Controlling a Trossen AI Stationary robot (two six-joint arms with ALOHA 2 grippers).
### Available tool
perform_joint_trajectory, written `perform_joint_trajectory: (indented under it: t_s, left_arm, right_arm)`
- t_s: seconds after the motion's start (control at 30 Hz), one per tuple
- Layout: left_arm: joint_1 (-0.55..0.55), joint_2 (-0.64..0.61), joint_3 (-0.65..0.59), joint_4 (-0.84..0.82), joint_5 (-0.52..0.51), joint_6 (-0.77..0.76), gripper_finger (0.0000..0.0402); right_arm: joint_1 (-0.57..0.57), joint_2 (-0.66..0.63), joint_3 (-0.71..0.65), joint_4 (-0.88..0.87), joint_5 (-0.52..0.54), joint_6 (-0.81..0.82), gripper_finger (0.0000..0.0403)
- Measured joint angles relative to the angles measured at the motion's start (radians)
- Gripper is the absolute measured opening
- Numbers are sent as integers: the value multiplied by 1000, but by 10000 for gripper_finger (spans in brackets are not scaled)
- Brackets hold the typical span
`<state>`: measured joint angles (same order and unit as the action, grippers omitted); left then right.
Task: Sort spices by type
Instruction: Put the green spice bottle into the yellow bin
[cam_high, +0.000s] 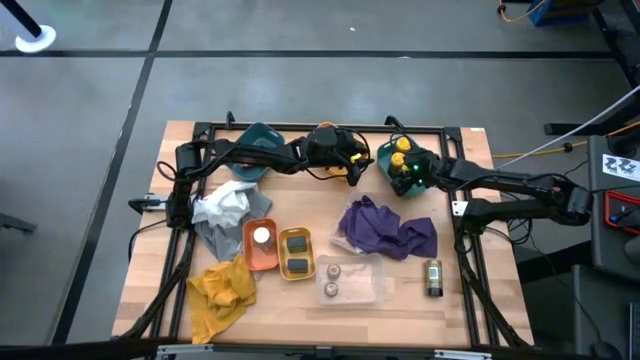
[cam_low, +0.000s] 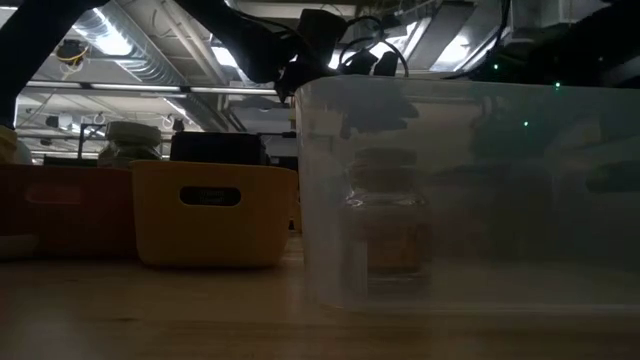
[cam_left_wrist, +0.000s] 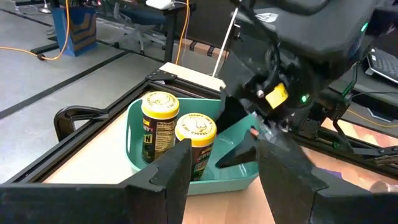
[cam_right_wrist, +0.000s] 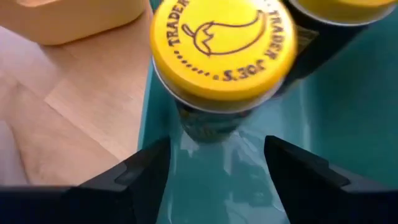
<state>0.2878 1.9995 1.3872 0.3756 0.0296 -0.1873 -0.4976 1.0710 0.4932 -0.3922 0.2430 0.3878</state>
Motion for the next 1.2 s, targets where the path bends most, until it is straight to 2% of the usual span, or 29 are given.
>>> perform_joint_trajectory:
  t_s: [0.2,0.4,0.53,0.7,0.8,1.0,1.2]
  left_arm:
    - [0,0,0,0,0,0,166]
    - [0,0,0,0,0,4,166]
    - [0,0,0,0,0,4,166]
    - [0,0,0,0,14,4,166]
    - [2,0,0,0,16,4,166]
    - [3,0,0,0,15,4,166]
    - [3,0,0,0,15,4,166]
  right_arm:
    - [0,-29,112,-299,-34,12,260]
    - [1,-29,214,-507,-275,79,260]
    - [1,-29,234,-555,-452,81,260]
    - [2,-31,234,-613,-590,106,260]
    - [2,-55,234,-629,-593,106,260]
    - [1,-159,234,-629,-501,109,260]
    - [7,-314,234,-644,-524,206,260]
